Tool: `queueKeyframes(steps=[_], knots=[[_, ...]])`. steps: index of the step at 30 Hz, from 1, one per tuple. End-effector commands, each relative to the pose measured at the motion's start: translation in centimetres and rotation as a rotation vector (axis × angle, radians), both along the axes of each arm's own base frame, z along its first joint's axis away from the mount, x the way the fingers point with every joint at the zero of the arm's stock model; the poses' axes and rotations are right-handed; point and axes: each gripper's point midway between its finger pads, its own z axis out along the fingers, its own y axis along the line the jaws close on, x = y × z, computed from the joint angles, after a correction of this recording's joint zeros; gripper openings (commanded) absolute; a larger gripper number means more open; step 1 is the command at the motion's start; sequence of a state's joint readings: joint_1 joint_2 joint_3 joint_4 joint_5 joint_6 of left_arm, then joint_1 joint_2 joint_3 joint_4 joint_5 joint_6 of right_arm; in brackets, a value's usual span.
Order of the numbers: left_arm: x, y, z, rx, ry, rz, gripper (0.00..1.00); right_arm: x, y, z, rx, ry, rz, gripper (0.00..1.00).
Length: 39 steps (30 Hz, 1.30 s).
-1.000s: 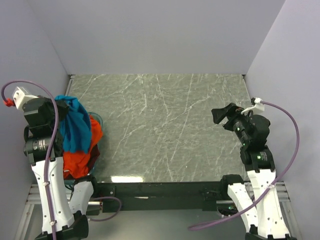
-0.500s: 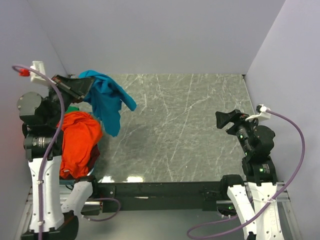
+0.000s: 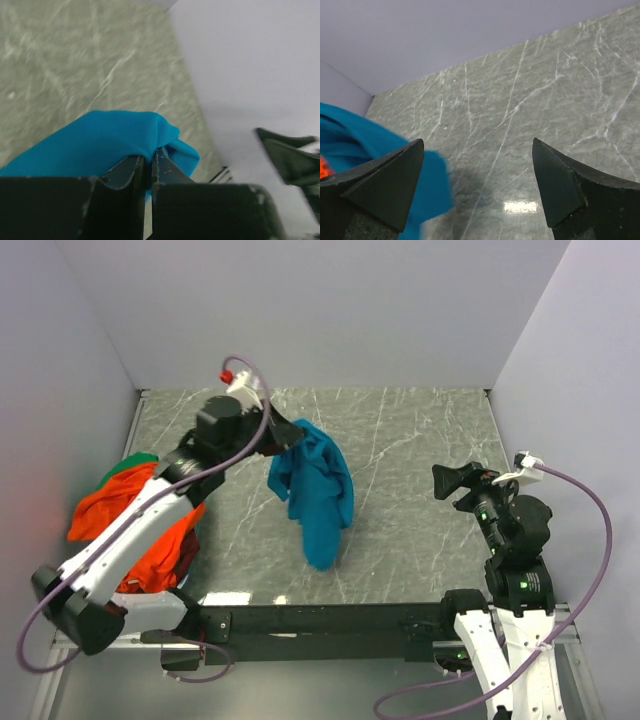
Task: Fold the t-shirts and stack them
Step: Move the tshirt to the center of the board, then flatten the tshirt out
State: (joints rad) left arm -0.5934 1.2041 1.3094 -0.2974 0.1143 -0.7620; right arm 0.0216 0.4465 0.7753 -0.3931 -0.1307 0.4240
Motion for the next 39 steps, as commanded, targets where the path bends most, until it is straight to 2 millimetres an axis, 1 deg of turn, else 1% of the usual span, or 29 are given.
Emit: queueKeyframes(steps=[1,3,4,5,6,7,9,10,12,14,15,16,17,18,19,20,21,22,23,24,25,26,29,32,33,35,36,37,39], knots=[[2.9,-0.2,-4.5,0.088,0.045,0.082,0.09,0.3,-0.4,-1.0,-0.018,0.03,-0.015,0.95],[4.0,-0.5,-7.4,0.169,0.093,0.084,0.17,0.6,-0.3,-1.7,-0.019,0.059,-0.011,0.95],[6.3,0.1,-9.1,0.238,0.117,0.171,0.22,0.7,-0.2,-1.9,-0.02,0.067,-0.009,0.95],[7.2,0.6,-10.1,0.285,0.132,0.21,0.26,0.7,-0.1,-2.1,-0.02,0.079,-0.003,0.95],[7.9,1.2,-13.2,0.368,0.205,0.25,0.37,0.9,0.0,-2.5,-0.02,0.094,0.007,0.95],[9.0,1.9,-12.7,0.394,0.198,0.31,0.7,0.9,0.1,-2.8,-0.02,0.108,0.013,0.95],[9.4,2.7,-14.7,0.452,0.259,0.349,0.93,1.1,0.3,-3.6,-0.02,0.141,0.021,0.95],[9.5,2.9,-14.8,0.455,0.266,0.359,0.99,1.1,0.4,-3.9,-0.019,0.152,0.03,0.95],[9.1,2.9,-15.2,0.441,0.277,0.352,0.99,1.2,0.5,-4.5,-0.019,0.175,0.038,0.95],[7.8,2.7,-15.6,0.409,0.28,0.317,0.99,1.4,0.6,-5.1,-0.014,0.194,0.042,0.96],[7.0,2.7,-14.8,0.368,0.277,0.309,0.99,1.5,0.7,-5.2,-0.011,0.201,0.042,0.96],[5.7,2.6,-16.5,0.373,0.304,0.279,0.99,1.6,0.6,-5.5,-0.007,0.209,0.038,0.96],[4.7,2.3,-16.9,0.362,0.314,0.255,0.99,1.7,0.6,-5.5,-0.004,0.209,0.036,0.96],[3.6,2.4,-16.6,0.333,0.318,0.256,1.0,1.9,0.6,-6.0,0.0,0.222,0.033,0.96],[2.1,2.7,-18.5,0.351,0.357,0.246,1.0,2.0,0.6,-6.2,0.005,0.229,0.029,0.96],[0.6,1.9,-19.0,0.357,0.36,0.214,1.0,2.2,0.5,-6.3,0.007,0.23,0.025,0.96],[-0.6,1.8,-18.7,0.343,0.355,0.212,0.99,2.3,0.6,-6.8,0.01,0.242,0.025,0.97],[-2.1,1.8,-20.4,0.369,0.381,0.198,0.99,2.4,0.6,-7.0,0.013,0.246,0.024,0.97],[-4.0,0.7,-21.1,0.386,0.385,0.151,0.99,2.6,0.6,-7.2,0.016,0.252,0.023,0.98],[-5.1,0.4,-21.5,0.374,0.405,0.144,1.0,2.7,0.6,-7.5,0.017,0.263,0.021,0.98],[-6.3,0.5,-23.0,0.392,0.44,0.137,0.99,2.8,0.6,-7.8,0.02,0.274,0.021,0.98],[-7.5,-0.3,-23.5,0.388,0.449,0.112,1.0,2.8,0.6,-8.0,0.021,0.282,0.02,0.98],[-9.9,-1.5,-25.7,0.376,0.5,0.073,0.99,3.0,0.7,-8.6,0.027,0.297,0.023,0.99],[-10.8,-3.5,-26.7,0.364,0.52,0.038,1.0,3.1,0.8,-8.9,0.035,0.298,0.028,0.99],[-10.8,-3.7,-27.9,0.397,0.54,0.047,0.99,3.1,0.9,-8.9,0.036,0.3,0.032,0.99],[-10.7,-4.6,-28.1,0.446,0.538,0.056,0.99,3.1,0.9,-8.9,0.038,0.297,0.032,0.99],[-10.8,-4.7,-29.4,0.498,0.558,0.063,1.0,3.1,0.9,-9.1,0.04,0.3,0.031,0.99],[-10.7,-5.3,-29.1,0.513,0.56,0.066,0.99,3.1,0.9,-9.1,0.04,0.299,0.031,0.99],[-10.7,-5.9,-30.5,0.554,0.584,0.065,0.99,3.0,1.0,-9.2,0.04,0.297,0.034,0.99]])
